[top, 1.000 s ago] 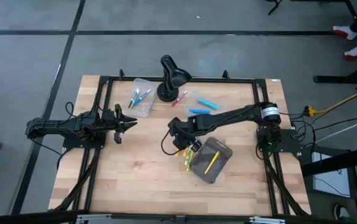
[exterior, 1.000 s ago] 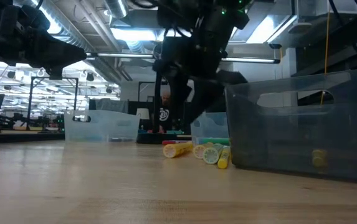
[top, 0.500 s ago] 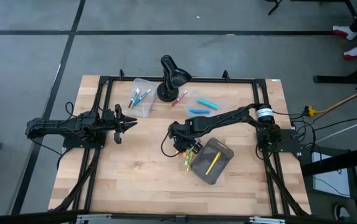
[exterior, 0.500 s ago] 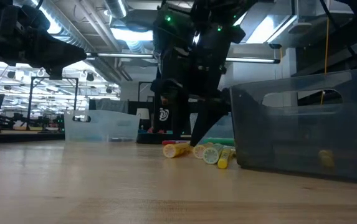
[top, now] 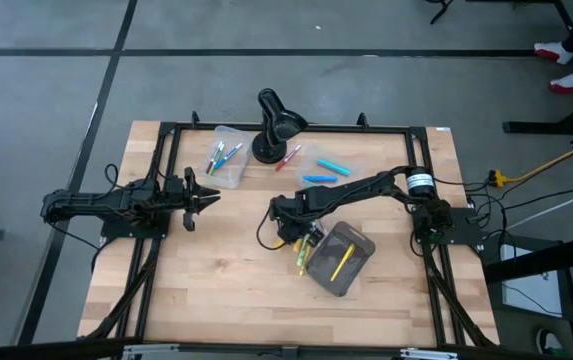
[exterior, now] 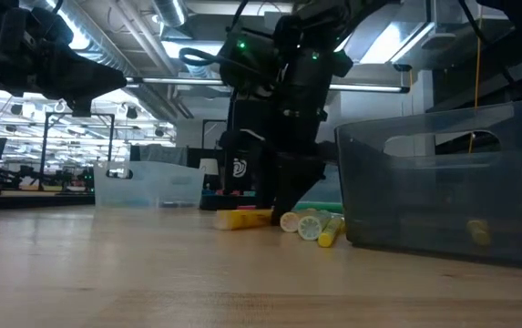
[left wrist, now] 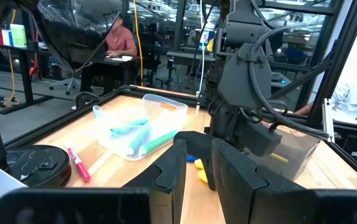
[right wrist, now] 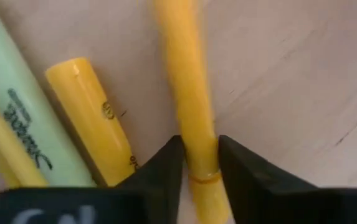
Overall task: Pick & Place Markers
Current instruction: Put the left yellow highlighter pen into the right transparent bin
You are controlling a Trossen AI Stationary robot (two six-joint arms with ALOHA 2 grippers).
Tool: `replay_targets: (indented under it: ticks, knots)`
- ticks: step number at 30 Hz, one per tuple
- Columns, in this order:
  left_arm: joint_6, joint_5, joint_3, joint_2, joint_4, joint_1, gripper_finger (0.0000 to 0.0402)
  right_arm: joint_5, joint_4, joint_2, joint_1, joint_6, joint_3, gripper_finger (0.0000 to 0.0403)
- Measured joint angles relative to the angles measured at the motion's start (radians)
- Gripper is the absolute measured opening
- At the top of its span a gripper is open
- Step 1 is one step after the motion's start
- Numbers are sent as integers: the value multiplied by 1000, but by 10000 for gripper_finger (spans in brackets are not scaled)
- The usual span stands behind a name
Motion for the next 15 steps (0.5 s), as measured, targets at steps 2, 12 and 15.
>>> replay_targets:
  ticks: [2, 12, 15]
  knots:
    - [0, 0, 0, 0, 0, 0, 72, -7, 7, 0, 0, 36, 0, 61]
    - [0, 0, 0, 0, 0, 0, 72, -22, 90, 2, 0, 281, 0, 61]
    - [0, 0, 0, 0, 0, 0, 73, -59, 103, 1, 2, 337, 16, 61]
